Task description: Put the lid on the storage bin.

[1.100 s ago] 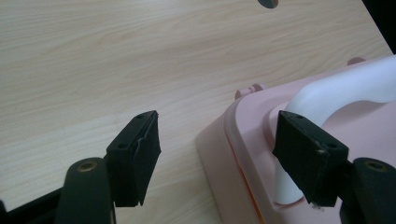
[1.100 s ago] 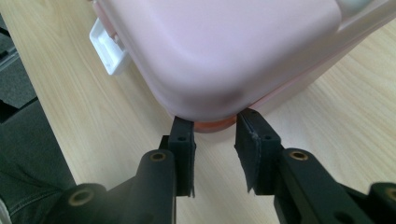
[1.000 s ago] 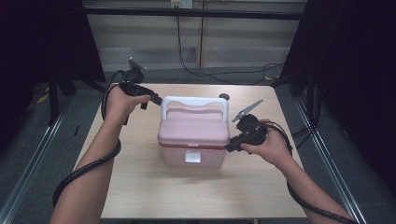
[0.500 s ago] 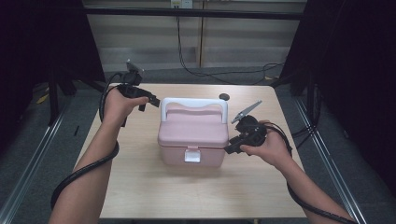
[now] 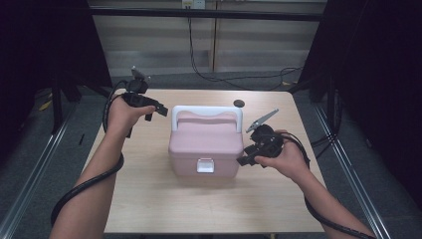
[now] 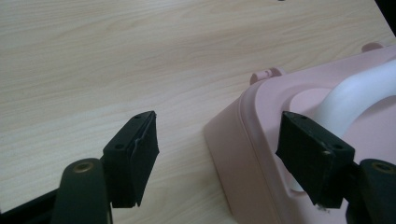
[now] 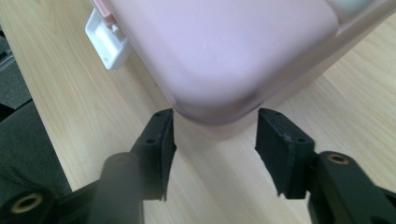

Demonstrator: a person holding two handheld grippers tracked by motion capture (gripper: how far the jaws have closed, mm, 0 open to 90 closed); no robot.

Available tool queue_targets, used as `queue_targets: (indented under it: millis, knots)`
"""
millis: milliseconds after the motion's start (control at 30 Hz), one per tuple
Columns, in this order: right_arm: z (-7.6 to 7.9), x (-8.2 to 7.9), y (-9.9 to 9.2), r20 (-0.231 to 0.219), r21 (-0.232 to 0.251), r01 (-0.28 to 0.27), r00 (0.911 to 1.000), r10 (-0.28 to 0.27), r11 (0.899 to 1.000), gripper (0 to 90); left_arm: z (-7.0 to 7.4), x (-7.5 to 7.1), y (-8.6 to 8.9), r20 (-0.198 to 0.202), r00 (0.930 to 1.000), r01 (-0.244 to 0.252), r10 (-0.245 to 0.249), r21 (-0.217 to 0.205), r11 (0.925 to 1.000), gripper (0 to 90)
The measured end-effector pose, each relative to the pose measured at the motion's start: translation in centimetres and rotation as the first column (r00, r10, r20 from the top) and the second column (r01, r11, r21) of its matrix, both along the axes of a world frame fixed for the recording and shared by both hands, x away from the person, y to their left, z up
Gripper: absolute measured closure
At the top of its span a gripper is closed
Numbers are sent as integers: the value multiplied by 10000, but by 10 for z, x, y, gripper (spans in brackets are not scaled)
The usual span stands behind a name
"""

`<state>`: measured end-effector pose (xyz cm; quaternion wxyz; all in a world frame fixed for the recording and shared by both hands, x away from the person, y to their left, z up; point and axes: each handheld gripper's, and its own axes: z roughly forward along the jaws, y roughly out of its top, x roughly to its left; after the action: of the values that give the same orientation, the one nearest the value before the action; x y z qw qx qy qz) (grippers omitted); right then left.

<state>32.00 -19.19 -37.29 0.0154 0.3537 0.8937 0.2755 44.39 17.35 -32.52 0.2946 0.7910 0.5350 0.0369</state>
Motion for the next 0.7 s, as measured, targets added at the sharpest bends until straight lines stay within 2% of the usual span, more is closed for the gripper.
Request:
queue_targets:
  millis: [100, 233, 300, 400, 467, 700]
  knots:
    - [-2, -1, 0, 48, -67, 48, 10000, -48, 10000, 407, -1, -1, 3, -17, 10000, 14, -14, -28, 10000, 277]
    - [-2, -3, -3, 185, 267, 143, 9997, -148, 9995, 373, -3, -2, 5, 4, 10000, 41, -41, -17, 10000, 270]
    - [-2, -5, -5, 228, 185, 184, 9996, -188, 9997, 360, -3, -3, 6, 3, 10000, 75, -75, -69, 9999, 264]
    - [-3, -7, -7, 226, 365, 260, 9994, -268, 9990, 338, -4, -5, 7, 13, 9999, 122, -122, -174, 9998, 259]
    - [-2, -8, -9, 267, 268, 325, 9991, -332, 9991, 325, -6, -7, 9, 15, 9999, 104, -104, -156, 9998, 256]
    - [-6, -15, -18, 263, 371, 417, 9987, -427, 9984, 280, -8, -13, 20, 87, 9999, 57, -56, -158, 9999, 237]
